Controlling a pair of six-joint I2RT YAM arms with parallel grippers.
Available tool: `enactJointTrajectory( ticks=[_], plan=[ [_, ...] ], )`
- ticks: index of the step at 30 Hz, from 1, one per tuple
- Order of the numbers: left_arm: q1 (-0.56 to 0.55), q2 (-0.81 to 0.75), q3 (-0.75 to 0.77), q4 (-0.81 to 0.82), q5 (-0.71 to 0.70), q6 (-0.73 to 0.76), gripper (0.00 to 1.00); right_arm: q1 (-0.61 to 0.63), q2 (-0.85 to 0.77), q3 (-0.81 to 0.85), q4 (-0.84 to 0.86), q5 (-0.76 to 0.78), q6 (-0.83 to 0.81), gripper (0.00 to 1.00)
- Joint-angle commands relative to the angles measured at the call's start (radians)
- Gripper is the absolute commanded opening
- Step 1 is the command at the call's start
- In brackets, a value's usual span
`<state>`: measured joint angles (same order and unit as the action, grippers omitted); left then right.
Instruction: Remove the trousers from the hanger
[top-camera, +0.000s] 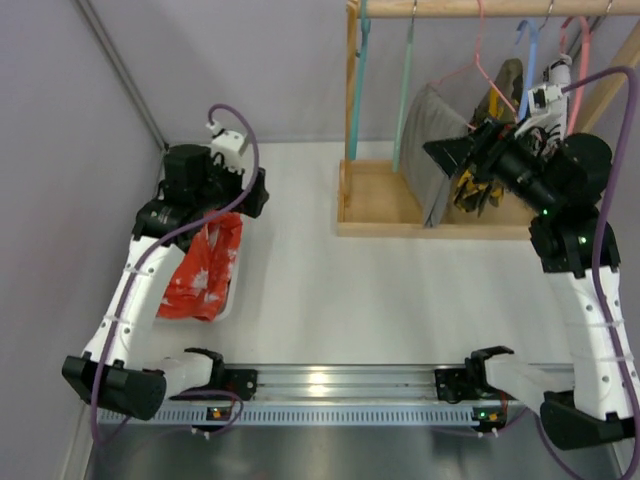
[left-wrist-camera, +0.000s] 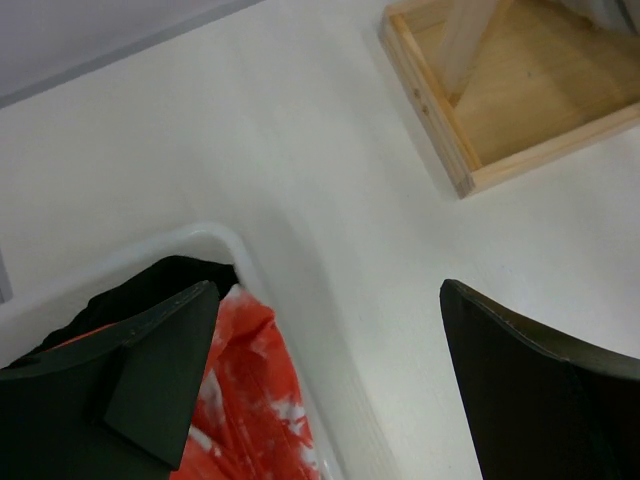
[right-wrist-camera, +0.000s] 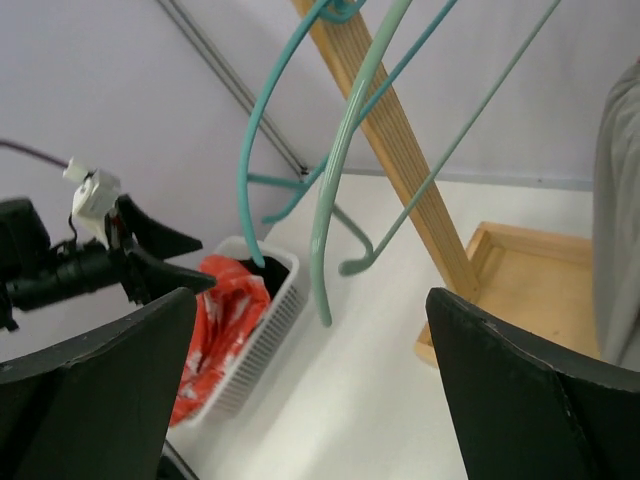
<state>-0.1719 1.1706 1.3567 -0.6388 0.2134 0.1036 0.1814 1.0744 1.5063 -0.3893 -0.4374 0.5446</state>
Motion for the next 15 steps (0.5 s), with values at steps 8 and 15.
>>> enactJointTrajectory(
  ticks=[8,15],
  plan=[
    [-0.251,0.115,0.091,-0.016,-0.098,-0.004,0.98,0.010,-0.332,-0.219,-0.225,-0.058,-0.411,0.99],
    [-0.367,0.118,-0.002,-0.015,-0.180,0.013,0.98,0.009,-0.527,-0.454,-0.335,-0.023,-0.573,1.00]
  ],
)
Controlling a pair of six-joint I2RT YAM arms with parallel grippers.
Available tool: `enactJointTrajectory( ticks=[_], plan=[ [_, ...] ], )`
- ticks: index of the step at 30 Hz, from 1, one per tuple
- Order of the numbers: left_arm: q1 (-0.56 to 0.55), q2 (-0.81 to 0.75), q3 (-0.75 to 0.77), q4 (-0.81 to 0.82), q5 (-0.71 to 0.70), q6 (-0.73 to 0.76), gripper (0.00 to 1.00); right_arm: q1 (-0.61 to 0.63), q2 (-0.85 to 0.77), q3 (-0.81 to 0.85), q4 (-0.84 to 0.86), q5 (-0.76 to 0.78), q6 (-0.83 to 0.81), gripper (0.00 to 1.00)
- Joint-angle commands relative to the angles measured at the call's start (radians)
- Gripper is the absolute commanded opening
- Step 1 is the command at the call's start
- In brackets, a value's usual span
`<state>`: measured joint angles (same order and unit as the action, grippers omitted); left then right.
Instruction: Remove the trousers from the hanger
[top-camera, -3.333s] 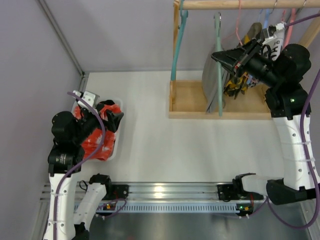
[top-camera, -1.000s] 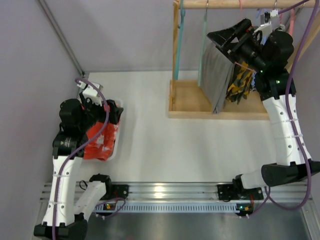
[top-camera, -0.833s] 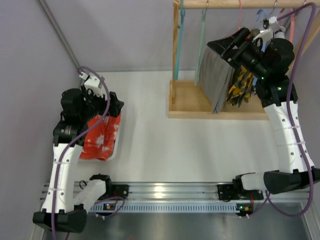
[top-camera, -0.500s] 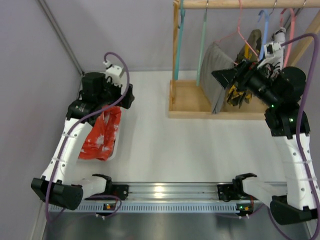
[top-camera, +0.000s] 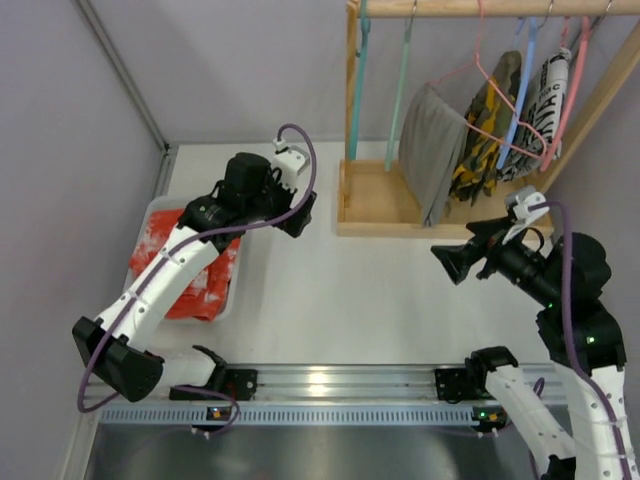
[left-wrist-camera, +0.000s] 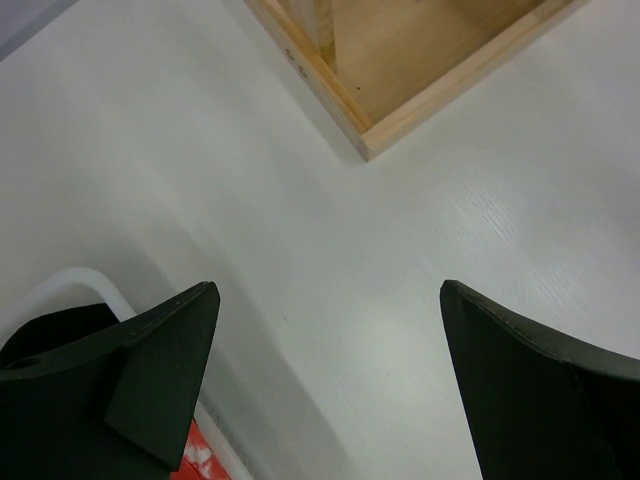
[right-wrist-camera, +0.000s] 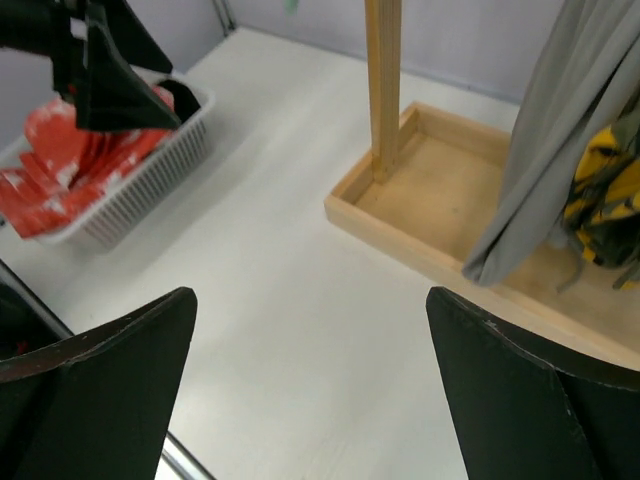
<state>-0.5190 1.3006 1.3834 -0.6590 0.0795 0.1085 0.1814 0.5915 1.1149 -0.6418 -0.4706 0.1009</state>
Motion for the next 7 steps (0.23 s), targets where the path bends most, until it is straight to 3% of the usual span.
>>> enactJointTrajectory(
  ticks=[1,7],
  plan=[
    [-0.022,-0.017,-0.037,0.004,-0.047,-0.001,0.98,0.010,-0.077,-0.078,-0.088,0.013,-0.135,0.99],
    [-0.022,-0.040,-0.093,0.007,-0.161,-0.049,0.98,0.012,-0.101,-0.127,-0.119,0.070,-0.173,1.00]
  ],
)
